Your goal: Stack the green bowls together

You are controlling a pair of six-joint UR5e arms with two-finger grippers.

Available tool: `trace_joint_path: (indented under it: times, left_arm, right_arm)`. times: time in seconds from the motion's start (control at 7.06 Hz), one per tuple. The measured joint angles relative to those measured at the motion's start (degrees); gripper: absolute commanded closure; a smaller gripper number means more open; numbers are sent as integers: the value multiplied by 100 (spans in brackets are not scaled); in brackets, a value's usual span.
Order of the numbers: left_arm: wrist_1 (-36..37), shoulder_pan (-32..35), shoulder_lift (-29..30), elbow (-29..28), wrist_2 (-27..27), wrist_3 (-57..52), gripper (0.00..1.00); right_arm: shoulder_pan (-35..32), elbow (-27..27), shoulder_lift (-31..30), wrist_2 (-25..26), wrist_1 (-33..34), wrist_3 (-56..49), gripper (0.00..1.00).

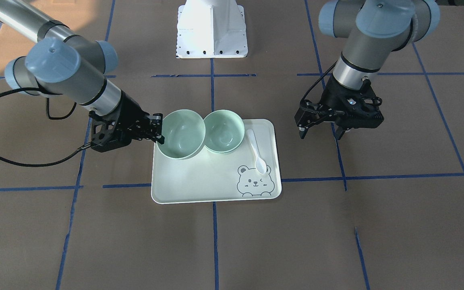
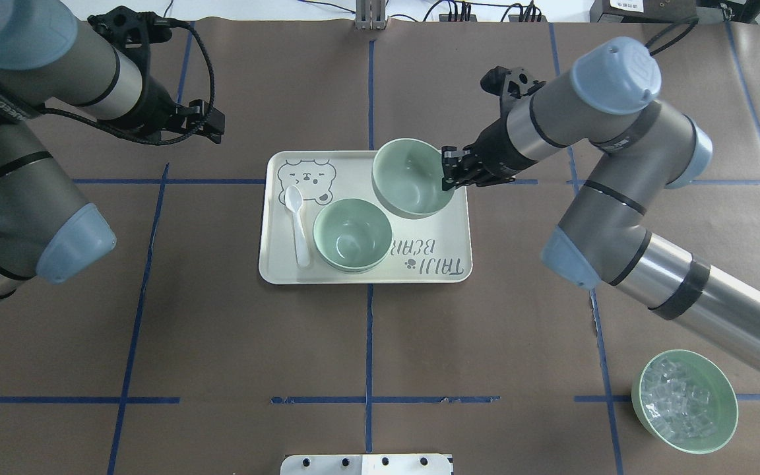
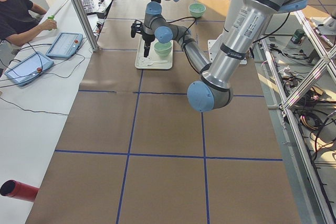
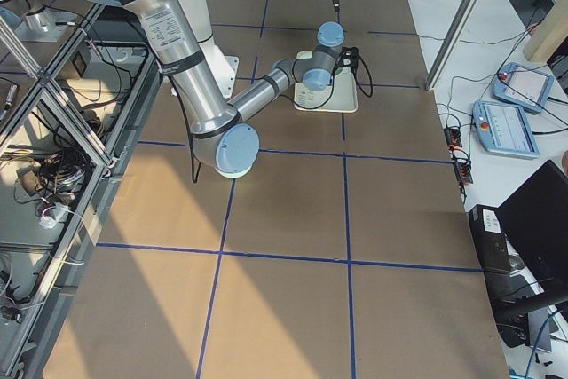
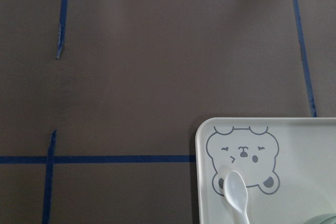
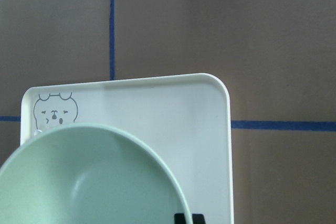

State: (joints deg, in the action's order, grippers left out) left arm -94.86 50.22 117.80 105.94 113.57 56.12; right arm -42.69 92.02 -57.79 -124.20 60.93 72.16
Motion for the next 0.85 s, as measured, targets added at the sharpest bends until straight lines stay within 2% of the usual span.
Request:
trace_joint_path:
  times: [0.28, 0.85]
  left_arm:
    - [2, 174, -94, 0, 6, -297, 0]
    - [-14, 244, -204, -17, 22, -500, 0]
  right_arm:
    - [456, 0, 387, 483, 594, 8, 100]
    - [939, -73, 777, 940, 1233, -21, 100]
